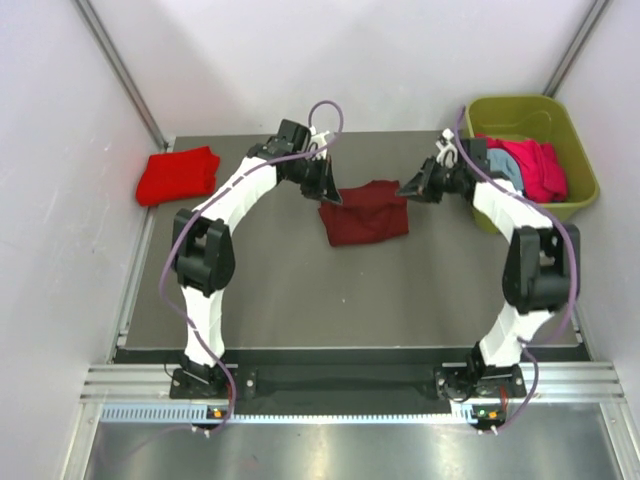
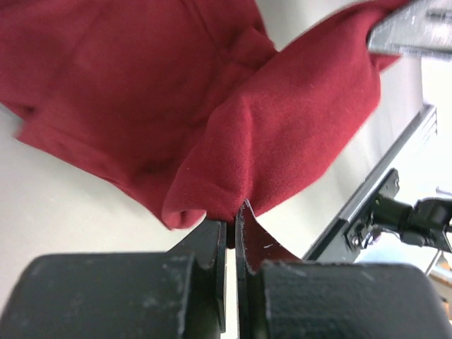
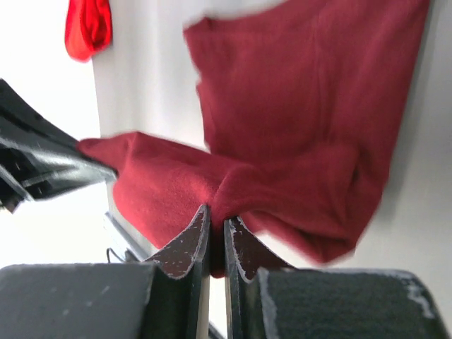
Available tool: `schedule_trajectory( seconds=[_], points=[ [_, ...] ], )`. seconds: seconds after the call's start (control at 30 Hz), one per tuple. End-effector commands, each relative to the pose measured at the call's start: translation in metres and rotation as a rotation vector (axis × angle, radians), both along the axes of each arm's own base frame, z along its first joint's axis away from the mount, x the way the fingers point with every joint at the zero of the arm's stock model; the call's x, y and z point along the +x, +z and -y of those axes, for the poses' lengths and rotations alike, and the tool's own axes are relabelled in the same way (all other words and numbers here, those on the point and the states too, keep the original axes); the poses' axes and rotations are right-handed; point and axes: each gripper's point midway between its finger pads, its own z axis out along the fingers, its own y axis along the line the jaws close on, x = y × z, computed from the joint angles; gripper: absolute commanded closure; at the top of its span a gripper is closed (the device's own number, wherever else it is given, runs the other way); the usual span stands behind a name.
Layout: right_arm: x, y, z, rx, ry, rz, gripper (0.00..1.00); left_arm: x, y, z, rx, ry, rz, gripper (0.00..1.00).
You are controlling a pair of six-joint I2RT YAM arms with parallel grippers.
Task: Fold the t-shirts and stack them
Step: Fold the tshirt
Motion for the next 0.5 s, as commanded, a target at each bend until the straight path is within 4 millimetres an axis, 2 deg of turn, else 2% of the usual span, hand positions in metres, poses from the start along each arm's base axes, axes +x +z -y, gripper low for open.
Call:
schedule_trajectory(
  seconds=[0.0,0.03,0.07,0.13,0.17,0.2,0.23,0.27,0.33,0.47],
  points=[
    [0.055,0.025,0.002,0.033,-0.017,0.124,1.00,0.026,0.009,0.001,-0.022,0.009,0.049,1.00],
    [0.062,0.023,0.002,0.037,-0.020,0.124,1.00,0.031,0.007,0.001,-0.028,0.014,0.048,1.00],
    [0.074,0.018,0.001,0.037,-0.022,0.120,1.00,0.037,-0.003,0.000,-0.022,0.022,0.037,1.00],
    [0.086,0.014,0.001,0.043,-0.030,0.121,1.00,0.047,-0.001,0.001,-0.037,0.027,0.046,1.00],
    [0.092,0.002,0.001,0.044,-0.033,0.100,1.00,0.051,-0.004,0.001,-0.039,0.030,0.046,1.00],
    [0.099,0.005,0.001,0.050,-0.038,0.113,1.00,0.056,-0.008,0.000,-0.037,0.036,0.045,1.00],
    [0.103,0.003,0.000,0.055,-0.041,0.109,1.00,0.058,-0.011,-0.001,-0.037,0.043,0.041,1.00],
    [0.107,-0.008,-0.002,0.057,-0.043,0.090,1.00,0.061,-0.013,-0.002,-0.036,0.049,0.039,1.00],
    [0.116,-0.008,-0.004,0.066,-0.045,0.101,1.00,0.065,-0.018,-0.004,-0.037,0.059,0.034,1.00],
    [0.131,-0.024,-0.012,0.076,-0.046,0.088,1.00,0.075,-0.034,-0.014,-0.006,0.110,0.015,1.00]
  ],
)
